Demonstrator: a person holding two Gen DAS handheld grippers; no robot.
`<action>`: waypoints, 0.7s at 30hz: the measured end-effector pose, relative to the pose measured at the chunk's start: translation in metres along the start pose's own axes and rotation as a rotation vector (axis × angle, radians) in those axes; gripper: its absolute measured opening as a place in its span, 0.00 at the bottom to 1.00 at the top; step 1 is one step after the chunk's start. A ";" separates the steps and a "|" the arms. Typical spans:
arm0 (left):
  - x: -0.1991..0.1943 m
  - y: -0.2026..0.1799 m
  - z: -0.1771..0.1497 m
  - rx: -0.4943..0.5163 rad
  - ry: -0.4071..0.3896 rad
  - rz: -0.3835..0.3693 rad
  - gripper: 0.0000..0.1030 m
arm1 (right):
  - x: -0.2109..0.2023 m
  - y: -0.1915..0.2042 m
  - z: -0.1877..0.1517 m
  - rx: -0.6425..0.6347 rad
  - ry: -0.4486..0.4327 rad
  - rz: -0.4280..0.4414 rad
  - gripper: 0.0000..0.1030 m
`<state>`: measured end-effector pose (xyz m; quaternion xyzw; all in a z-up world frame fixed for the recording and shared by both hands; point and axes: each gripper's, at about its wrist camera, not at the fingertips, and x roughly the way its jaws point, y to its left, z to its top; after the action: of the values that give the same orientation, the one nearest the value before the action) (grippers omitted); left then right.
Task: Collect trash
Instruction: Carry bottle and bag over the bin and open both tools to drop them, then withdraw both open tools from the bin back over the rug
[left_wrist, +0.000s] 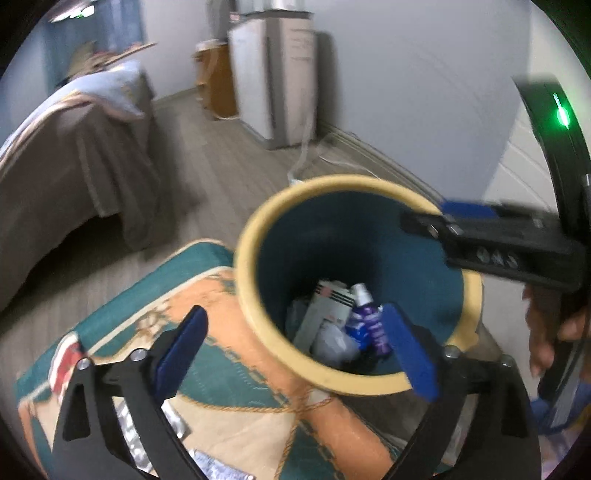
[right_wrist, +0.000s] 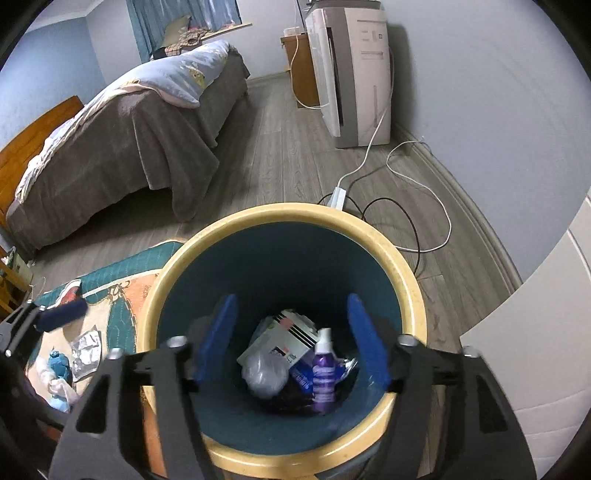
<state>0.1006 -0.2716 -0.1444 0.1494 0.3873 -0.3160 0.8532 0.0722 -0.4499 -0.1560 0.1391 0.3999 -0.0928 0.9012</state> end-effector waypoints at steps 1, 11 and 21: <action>-0.003 0.005 -0.001 -0.023 -0.004 0.005 0.93 | -0.002 -0.001 -0.001 0.005 -0.005 0.003 0.78; -0.060 0.050 -0.025 -0.164 -0.044 0.127 0.95 | -0.027 0.012 -0.020 0.021 0.015 0.033 0.94; -0.105 0.088 -0.083 -0.267 0.004 0.258 0.95 | -0.050 0.087 -0.047 -0.146 0.022 0.076 0.94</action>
<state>0.0593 -0.1193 -0.1186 0.0841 0.4051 -0.1496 0.8980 0.0305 -0.3495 -0.1336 0.0889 0.4099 -0.0278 0.9073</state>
